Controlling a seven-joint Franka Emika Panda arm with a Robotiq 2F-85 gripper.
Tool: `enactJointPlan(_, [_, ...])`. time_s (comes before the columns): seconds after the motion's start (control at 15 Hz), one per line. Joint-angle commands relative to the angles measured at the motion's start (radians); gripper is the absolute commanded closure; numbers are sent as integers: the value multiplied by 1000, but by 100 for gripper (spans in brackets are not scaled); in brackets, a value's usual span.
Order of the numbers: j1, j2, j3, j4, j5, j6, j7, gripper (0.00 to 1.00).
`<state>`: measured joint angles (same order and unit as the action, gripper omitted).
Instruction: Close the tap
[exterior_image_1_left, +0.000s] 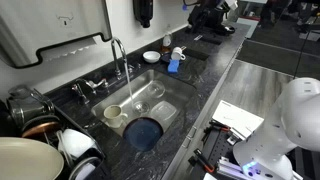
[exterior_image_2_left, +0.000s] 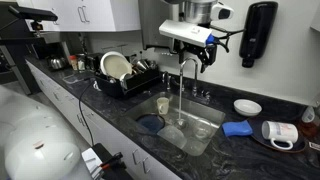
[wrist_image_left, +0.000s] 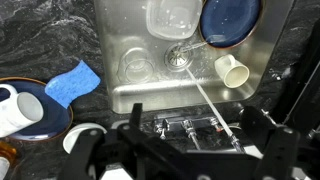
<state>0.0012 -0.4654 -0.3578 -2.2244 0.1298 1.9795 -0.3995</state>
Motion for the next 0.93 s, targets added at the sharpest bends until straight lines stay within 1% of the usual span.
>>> enactJointPlan(0.0, [-34,7,27,3,17,-4,-14,0])
enactJointPlan(0.33, [-13,55,44,-10,87,2,2,0])
enactJointPlan(0.53, [-10,87,77,-35,142,49,37,0])
enactJointPlan(0.87, [12,145,156,-103,251,188,108,0])
